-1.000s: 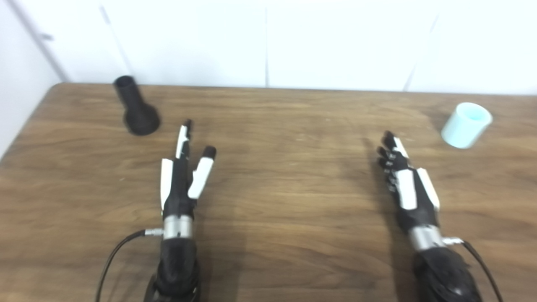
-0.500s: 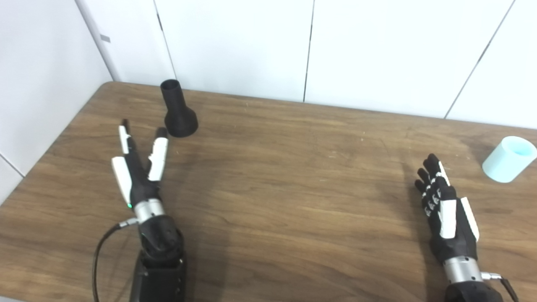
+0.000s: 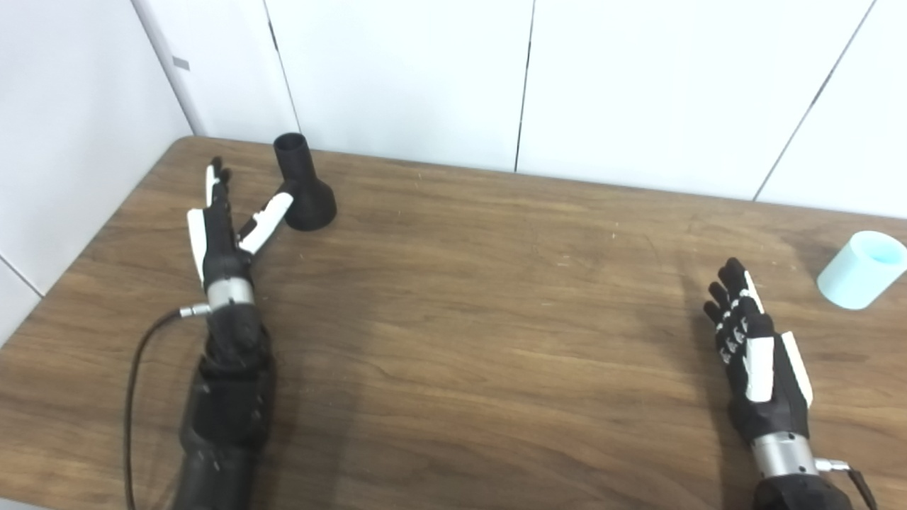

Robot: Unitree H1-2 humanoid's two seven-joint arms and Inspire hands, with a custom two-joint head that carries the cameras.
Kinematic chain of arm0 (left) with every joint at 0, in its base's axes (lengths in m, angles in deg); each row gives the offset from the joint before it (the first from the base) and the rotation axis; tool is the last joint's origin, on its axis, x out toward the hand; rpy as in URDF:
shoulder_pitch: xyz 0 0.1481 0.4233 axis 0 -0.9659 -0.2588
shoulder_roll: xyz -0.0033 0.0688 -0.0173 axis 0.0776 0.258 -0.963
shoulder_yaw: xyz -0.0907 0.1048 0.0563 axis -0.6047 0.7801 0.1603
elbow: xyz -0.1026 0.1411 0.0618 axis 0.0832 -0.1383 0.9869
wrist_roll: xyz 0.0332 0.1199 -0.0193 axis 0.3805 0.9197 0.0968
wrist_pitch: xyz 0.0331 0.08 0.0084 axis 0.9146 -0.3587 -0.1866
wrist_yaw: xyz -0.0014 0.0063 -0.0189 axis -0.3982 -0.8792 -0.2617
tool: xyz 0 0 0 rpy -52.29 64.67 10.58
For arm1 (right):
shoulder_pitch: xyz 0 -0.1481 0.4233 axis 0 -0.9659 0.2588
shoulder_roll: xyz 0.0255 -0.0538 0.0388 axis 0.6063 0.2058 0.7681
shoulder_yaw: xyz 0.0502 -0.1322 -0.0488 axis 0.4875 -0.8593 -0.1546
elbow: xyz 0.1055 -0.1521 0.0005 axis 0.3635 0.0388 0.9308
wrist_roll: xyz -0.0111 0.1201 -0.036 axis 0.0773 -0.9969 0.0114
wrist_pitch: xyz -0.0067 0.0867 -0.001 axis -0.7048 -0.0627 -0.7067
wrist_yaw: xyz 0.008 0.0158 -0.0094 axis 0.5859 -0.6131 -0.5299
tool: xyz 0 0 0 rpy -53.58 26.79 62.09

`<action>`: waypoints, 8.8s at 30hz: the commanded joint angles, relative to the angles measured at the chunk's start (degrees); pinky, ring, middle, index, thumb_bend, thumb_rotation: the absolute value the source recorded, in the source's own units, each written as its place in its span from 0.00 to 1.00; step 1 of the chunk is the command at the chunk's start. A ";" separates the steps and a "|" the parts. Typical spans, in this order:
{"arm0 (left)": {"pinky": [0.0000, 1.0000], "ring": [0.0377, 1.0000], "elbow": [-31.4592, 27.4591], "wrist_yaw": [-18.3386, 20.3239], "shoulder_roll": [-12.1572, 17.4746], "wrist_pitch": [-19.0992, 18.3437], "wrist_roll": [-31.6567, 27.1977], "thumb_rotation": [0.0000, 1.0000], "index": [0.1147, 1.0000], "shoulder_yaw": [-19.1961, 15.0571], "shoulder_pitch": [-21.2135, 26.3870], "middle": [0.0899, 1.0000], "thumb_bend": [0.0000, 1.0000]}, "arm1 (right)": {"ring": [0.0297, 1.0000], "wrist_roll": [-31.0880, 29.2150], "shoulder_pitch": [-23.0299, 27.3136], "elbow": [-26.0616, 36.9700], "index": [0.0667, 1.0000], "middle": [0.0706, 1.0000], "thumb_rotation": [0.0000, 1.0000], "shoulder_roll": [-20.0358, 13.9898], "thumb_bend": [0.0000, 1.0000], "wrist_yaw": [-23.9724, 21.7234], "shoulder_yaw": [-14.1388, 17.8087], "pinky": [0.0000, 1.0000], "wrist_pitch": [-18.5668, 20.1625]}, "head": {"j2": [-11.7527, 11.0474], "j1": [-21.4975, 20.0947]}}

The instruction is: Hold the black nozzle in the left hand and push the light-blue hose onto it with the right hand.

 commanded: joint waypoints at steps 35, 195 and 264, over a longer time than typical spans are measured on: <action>0.80 0.76 17.04 17.84 11.34 -2.76 -0.13 0.08 0.44 12.43 15.62 0.70 0.56 | 0.97 2.08 -1.49 3.57 1.00 1.00 1.00 1.71 0.63 1.66 -0.65 0.95 1.21 | 1.96 -2.82; 0.65 0.64 6.08 32.87 -3.37 15.27 7.51 0.00 0.40 44.64 -0.80 0.52 0.51 | 0.33 45.61 33.92 -16.74 0.48 0.38 0.00 -39.31 0.52 -7.17 -11.87 0.29 5.55 | 3.93 -14.15; 0.65 0.63 3.60 33.58 -2.69 12.70 8.63 0.00 0.40 45.07 -1.60 0.52 0.51 | 0.76 51.10 37.77 -29.56 0.81 0.83 0.24 -35.65 1.00 -4.93 -16.01 0.54 6.67 | 4.66 -13.42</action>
